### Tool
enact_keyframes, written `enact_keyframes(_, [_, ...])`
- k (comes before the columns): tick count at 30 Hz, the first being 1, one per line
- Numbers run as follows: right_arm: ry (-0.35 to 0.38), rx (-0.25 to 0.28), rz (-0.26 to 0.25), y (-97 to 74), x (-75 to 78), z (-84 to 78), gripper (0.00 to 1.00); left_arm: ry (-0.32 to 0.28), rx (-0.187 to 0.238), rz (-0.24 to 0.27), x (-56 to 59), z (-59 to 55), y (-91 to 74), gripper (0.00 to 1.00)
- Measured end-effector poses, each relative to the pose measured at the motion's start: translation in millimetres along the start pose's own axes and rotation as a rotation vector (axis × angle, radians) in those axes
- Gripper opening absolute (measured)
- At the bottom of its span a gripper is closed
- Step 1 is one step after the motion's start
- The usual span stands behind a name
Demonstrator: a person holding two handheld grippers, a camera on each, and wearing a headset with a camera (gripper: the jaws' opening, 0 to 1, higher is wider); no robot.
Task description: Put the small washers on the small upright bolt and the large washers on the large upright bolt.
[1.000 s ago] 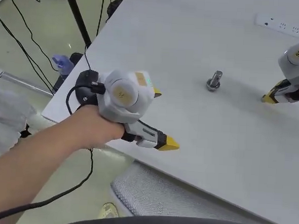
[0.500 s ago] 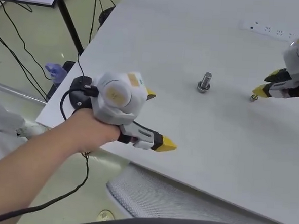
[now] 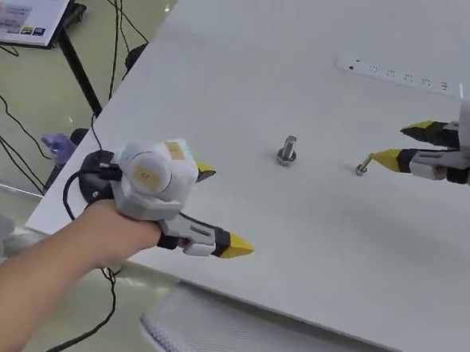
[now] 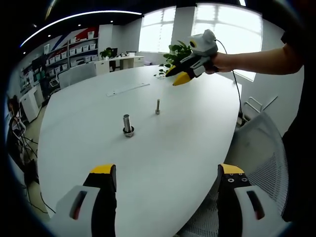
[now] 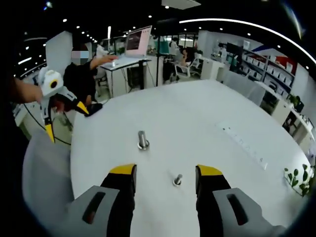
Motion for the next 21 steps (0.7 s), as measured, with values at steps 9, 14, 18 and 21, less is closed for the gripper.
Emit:
enact_keyframes(9, [0.099,0.108,-0.02,-33.8,-17.8,-12.7,0.63,-0.029,0.049,0.013,-4.5,10.5,-4.2,0.85])
enact_keyframes(14, [0.123,0.133,-0.016,-50.8,-41.3,-18.0,0.69,-0.034,0.067,0.016,-4.9,16.6,-7.5,0.84])
enact_keyframes(18, [0.163,0.161,-0.025,-63.9,-52.4,-20.7,0.72,-0.044,0.085,0.017,-3.4,19.5,-11.4,0.84])
enact_keyframes(21, [0.182,0.17,-0.035,-73.4,-60.9,-26.9,0.74,-0.039,0.098,0.026,-2.3,20.3,-16.8,0.85])
Point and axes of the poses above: the centre of the closed fingertips' face, and the gripper's own axes: y roughly forward along the fingers, x roughly to its right, z roughly out of its top, the point moved 5 cm from there along -y, roughly backward along the fingers, and after that the axes turned 2 degrees about -z, right-handed, at the moved point
